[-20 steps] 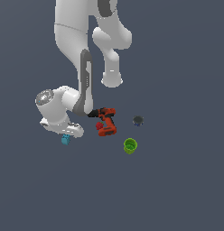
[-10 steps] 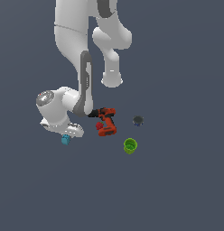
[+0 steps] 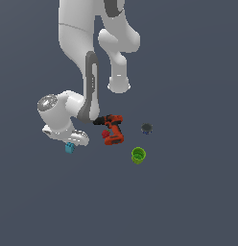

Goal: Pick up a designated object from a clutter of objects.

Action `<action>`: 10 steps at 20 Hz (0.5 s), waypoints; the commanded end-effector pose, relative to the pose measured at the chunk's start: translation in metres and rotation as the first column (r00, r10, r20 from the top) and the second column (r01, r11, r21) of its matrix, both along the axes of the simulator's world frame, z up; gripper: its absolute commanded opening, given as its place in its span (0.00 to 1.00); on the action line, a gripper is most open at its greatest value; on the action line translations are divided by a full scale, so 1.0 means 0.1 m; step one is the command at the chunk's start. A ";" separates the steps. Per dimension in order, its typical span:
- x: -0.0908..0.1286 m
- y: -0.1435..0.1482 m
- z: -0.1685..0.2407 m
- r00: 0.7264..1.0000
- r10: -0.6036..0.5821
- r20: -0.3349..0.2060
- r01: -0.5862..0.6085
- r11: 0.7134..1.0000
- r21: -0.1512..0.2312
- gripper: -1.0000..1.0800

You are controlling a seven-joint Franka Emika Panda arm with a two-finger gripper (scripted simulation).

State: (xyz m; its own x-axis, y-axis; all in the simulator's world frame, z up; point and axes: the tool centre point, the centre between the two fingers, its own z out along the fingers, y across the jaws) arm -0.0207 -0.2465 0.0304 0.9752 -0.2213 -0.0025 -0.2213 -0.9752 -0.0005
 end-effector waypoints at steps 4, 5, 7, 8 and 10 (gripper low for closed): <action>0.02 0.04 0.25 1.000 0.000 0.002 0.000 1.000 0.000 0.00; 0.03 0.05 0.32 1.000 0.000 0.002 0.000 1.000 0.000 0.00; 0.04 0.08 0.46 1.000 0.000 0.002 0.000 1.000 0.000 0.00; 0.04 0.09 0.55 1.000 -0.001 0.002 0.001 1.000 0.000 0.00; 0.05 0.12 0.73 1.000 -0.001 0.002 0.001 1.000 0.000 0.00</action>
State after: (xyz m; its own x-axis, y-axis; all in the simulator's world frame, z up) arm -0.0167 -0.2365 0.0892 0.9751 -0.2218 -0.0023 -0.2218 -0.9751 -0.0009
